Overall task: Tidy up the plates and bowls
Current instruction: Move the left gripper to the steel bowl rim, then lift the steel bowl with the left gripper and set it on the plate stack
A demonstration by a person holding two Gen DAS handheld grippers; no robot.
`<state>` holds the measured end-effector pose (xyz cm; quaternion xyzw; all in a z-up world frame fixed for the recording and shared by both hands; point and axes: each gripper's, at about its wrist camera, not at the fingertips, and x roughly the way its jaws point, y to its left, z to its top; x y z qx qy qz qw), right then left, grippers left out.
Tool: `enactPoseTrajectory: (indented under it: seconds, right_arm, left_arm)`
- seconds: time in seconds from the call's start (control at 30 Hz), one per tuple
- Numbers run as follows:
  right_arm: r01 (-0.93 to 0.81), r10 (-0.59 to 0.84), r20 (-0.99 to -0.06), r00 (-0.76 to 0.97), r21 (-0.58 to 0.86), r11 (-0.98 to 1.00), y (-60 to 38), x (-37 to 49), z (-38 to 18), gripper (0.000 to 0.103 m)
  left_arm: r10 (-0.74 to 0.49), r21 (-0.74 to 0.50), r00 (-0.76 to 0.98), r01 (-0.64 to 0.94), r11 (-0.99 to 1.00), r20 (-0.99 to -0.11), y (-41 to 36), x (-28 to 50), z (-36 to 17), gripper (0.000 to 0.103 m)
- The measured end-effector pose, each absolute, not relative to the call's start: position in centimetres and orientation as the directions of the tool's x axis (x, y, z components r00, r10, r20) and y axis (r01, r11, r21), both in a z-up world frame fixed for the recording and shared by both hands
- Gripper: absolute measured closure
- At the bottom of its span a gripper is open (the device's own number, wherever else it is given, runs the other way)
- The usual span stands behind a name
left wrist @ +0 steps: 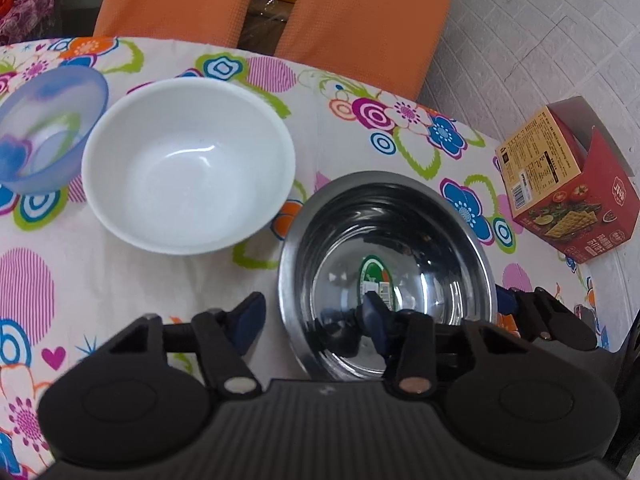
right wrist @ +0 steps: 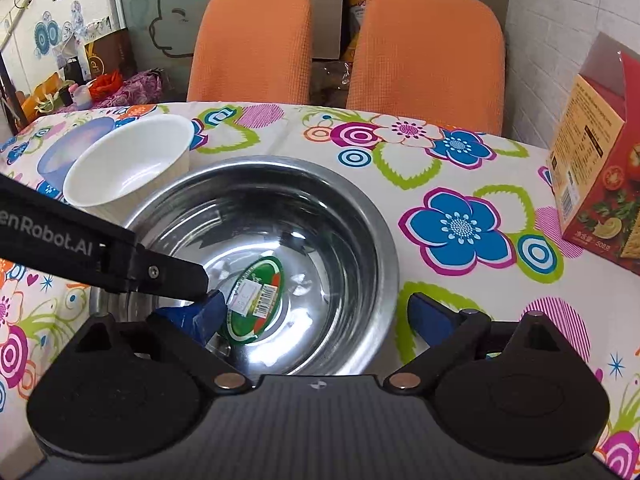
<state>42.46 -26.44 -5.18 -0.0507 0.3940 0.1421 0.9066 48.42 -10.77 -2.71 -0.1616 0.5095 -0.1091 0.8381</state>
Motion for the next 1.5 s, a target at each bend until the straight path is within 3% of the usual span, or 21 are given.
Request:
enactPoseTrajectory:
  seconds: [0.4, 0.9, 1.33, 1.5]
  right_arm:
    - [-0.346, 0.293, -0.785, 0.546, 0.106, 0.932, -24.9, 42.3, -4.4, 0.016]
    - [-0.326, 0.33, -0.724, 0.605, 0.153, 0.933, -24.6, 40.5, -2.7, 0.016]
    - [-0.342, 0.281, -0.67, 0.687, 0.044, 0.939, -20.2, 26.5, -2.1, 0.015]
    - [-0.301, 0.299, -0.671, 0.678, 0.117, 0.946, -19.8, 23.1, -3.2, 0.015]
  left_arm:
    - [-0.377, -0.376, 0.42, 0.09, 0.922, -0.825, -11.4, 48.3, -2.7, 0.068]
    - [-0.414, -0.385, 0.45, 0.159, 0.909, -0.792, -10.3, 47.3, -1.3, 0.071]
    - [-0.395, -0.315, 0.463, 0.243, 0.917, -0.794, -8.8, 33.5, -0.4, 0.07]
    - [-0.399, -0.307, 0.474, 0.262, 0.915, -0.785, -7.5, 29.5, -1.0, 0.07]
